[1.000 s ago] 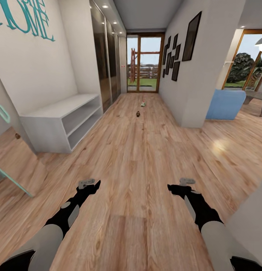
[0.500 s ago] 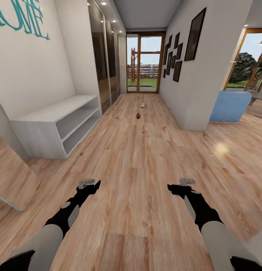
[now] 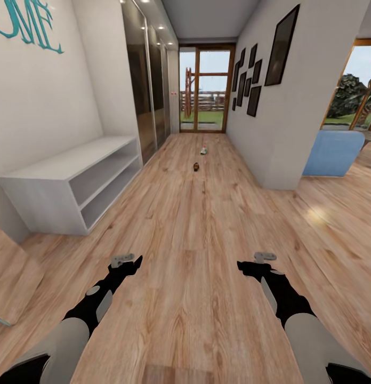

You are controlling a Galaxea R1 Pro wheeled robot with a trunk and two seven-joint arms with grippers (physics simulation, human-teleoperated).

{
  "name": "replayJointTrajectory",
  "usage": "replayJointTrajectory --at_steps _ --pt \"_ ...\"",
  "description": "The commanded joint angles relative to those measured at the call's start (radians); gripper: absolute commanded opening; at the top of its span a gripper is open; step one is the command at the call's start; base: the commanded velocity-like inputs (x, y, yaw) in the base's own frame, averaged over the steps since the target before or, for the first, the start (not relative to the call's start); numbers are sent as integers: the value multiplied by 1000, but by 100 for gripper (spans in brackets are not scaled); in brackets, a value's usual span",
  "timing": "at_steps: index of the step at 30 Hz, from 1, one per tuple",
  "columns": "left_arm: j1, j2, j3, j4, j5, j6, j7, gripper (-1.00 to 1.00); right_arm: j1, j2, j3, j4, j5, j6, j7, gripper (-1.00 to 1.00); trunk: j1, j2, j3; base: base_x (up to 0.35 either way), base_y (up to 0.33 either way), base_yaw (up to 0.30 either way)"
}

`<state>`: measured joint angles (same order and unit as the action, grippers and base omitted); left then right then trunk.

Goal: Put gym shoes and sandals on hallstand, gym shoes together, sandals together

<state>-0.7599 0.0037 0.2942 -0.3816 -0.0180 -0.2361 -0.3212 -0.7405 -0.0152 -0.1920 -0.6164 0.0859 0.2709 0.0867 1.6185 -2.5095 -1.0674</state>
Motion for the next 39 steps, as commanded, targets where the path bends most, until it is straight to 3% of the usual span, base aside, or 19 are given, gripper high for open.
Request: replayJointTrajectory --at_steps 1,18,39 --pt "-1 -1 8 1 -2 -2 -9 100 0 0 -6 -2 9 5 8 100 0 0 -1 349 0 0" --pt "-1 -1 8 1 -2 -2 -9 100 0 1 -6 -2 9 5 8 100 0 0 -1 349 0 -101" --pt "-1 -1 8 1 -2 -2 -9 100 0 0 -6 -2 9 6 8 100 0 0 -1 349 0 -6"
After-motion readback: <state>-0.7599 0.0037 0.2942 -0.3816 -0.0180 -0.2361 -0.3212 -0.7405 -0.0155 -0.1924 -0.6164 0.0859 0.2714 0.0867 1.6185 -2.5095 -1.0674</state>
